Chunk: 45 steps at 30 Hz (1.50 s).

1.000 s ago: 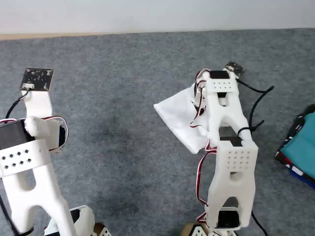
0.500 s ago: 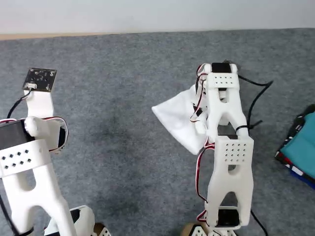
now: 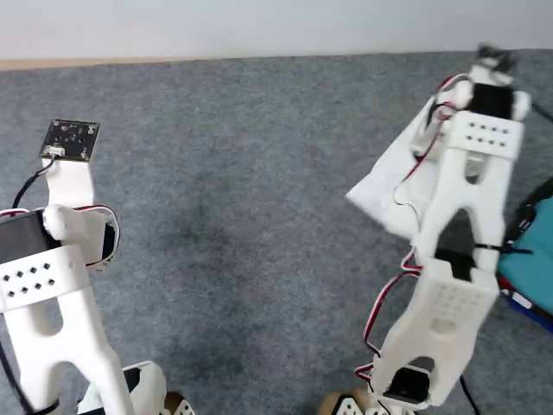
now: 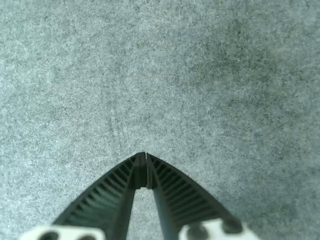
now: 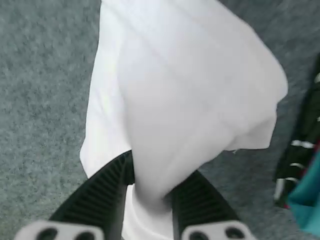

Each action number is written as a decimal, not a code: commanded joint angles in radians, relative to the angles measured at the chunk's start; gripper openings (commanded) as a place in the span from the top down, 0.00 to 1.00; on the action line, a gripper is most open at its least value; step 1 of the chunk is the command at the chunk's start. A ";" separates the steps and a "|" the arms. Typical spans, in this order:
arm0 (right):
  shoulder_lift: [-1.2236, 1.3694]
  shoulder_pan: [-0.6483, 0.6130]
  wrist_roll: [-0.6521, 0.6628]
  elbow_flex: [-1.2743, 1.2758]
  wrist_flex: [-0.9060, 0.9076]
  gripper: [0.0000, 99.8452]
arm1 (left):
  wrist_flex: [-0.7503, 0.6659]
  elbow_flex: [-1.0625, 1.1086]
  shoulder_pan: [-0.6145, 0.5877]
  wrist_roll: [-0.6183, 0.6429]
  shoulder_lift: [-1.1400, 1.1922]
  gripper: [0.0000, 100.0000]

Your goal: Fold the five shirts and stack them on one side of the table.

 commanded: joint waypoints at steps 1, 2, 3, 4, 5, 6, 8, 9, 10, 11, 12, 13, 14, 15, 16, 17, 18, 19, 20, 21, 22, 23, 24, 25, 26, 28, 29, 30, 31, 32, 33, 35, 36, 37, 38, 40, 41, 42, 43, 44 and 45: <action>-0.159 0.067 0.066 -0.049 0.045 0.99 | 0.005 -0.005 -0.009 -0.011 0.000 0.99; -0.185 0.085 0.083 -0.049 0.045 0.99 | 0.005 -0.005 -0.009 -0.011 0.000 0.99; -0.206 0.104 0.100 -0.049 0.045 0.99 | 0.005 -0.005 -0.009 -0.011 0.000 0.99; -0.228 0.124 0.121 -0.049 0.045 0.99 | 0.005 -0.005 -0.009 -0.011 0.000 0.99; -0.248 0.145 0.140 -0.049 0.045 0.99 | 0.005 -0.005 -0.009 -0.011 0.000 0.99; -0.265 0.170 0.155 -0.049 0.045 0.99 | 0.005 -0.005 -0.009 -0.011 0.000 0.99; -0.289 0.219 0.183 -0.049 0.047 0.99 | 0.005 -0.005 -0.009 -0.011 0.000 0.99; -0.298 0.242 0.193 -0.048 0.047 0.99 | 0.005 -0.005 -0.009 -0.011 0.000 0.99; -0.303 0.262 0.204 -0.048 0.047 0.99 | 0.005 -0.005 -0.009 -0.011 0.000 0.99; -0.303 0.282 0.218 -0.048 0.047 0.99 | 0.005 -0.005 -0.008 -0.011 0.000 0.99; -0.303 0.298 0.230 -0.048 0.047 0.99 | 0.005 -0.005 -0.008 -0.011 0.000 0.99; -0.302 0.315 0.242 -0.046 0.047 0.99 | 0.005 -0.005 -0.008 -0.011 0.000 0.99; -0.302 0.331 0.255 -0.044 0.047 0.99 | 0.005 -0.005 -0.008 -0.011 0.000 0.99; -0.302 0.344 0.265 -0.032 0.045 0.99 | 0.005 -0.005 -0.008 -0.011 0.000 0.99; -0.305 0.355 0.276 -0.015 0.045 0.99 | 0.005 -0.005 -0.008 -0.011 0.000 0.99; -0.309 0.369 0.287 0.006 0.045 0.99 | 0.005 -0.005 -0.008 -0.011 0.000 0.99; -0.311 0.384 0.296 0.028 0.045 0.99 | 0.005 -0.005 -0.008 -0.011 0.000 0.99; -0.312 0.401 0.305 0.044 0.045 0.99 | 0.005 -0.005 -0.008 -0.011 0.000 0.99; -0.312 0.421 0.315 0.057 0.045 0.99 | 0.005 -0.005 -0.008 -0.011 0.000 0.99; -0.308 0.438 0.325 0.066 0.045 0.99 | 0.005 -0.005 -0.008 -0.011 0.000 0.99; -0.303 0.455 0.338 0.069 0.045 0.99 | 0.005 -0.005 -0.008 -0.011 0.000 0.99; -0.302 0.469 0.350 0.077 0.044 0.99 | 0.005 -0.005 -0.008 -0.011 0.000 0.99; -0.298 0.479 0.365 0.087 0.044 0.99 | 0.005 -0.005 -0.008 -0.009 0.000 0.99; -0.291 0.487 0.379 0.092 0.044 0.99 | 0.005 -0.005 -0.008 -0.009 0.000 0.99; -0.282 0.496 0.391 0.095 0.044 0.99 | 0.005 -0.005 -0.008 -0.009 0.000 0.99; -0.263 0.515 0.414 0.095 0.042 0.99 | 0.005 -0.005 -0.006 -0.009 0.000 0.99; -0.257 0.524 0.427 0.095 0.042 0.99 | 0.005 -0.005 -0.006 -0.009 0.000 0.99; -0.254 0.533 0.442 0.095 0.042 0.99 | 0.005 -0.005 -0.006 -0.009 0.000 0.99; -0.251 0.545 0.453 0.095 0.042 0.99 | 0.005 -0.005 -0.006 -0.009 0.000 0.99; -0.249 0.556 0.460 0.095 0.042 0.99 | 0.005 -0.005 -0.006 -0.009 0.000 0.99; -0.248 0.568 0.468 0.095 0.042 0.99 | 0.005 -0.005 -0.006 -0.009 0.000 0.99; -0.246 0.593 0.485 0.095 0.042 0.99 | 0.005 -0.005 -0.006 -0.009 0.000 0.99; -0.246 0.604 0.494 0.095 0.042 0.99 | 0.005 -0.005 -0.006 -0.009 0.000 0.99; -0.245 0.615 0.503 0.095 0.042 0.99 | 0.005 -0.005 -0.006 -0.009 0.000 0.99; -0.245 0.624 0.511 0.095 0.042 0.99 | 0.005 -0.005 -0.006 -0.009 0.000 0.99; -0.245 0.641 0.523 0.095 0.039 0.99 | 0.005 -0.005 -0.006 -0.009 0.000 0.99; -0.245 0.648 0.529 0.095 0.035 0.99 | 0.005 -0.005 -0.006 -0.009 0.000 0.99; -0.245 0.657 0.529 0.095 0.028 0.99 | 0.005 -0.005 -0.006 -0.009 0.000 0.99; -0.245 0.665 0.531 0.095 0.019 0.99 | 0.005 -0.005 -0.006 -0.009 0.000 0.99; -0.245 0.674 0.531 0.095 0.010 0.99 | 0.005 -0.005 -0.006 -0.009 0.000 0.99; -0.245 0.680 0.531 0.095 0.001 0.99 | 0.005 -0.005 -0.006 -0.009 0.000 0.99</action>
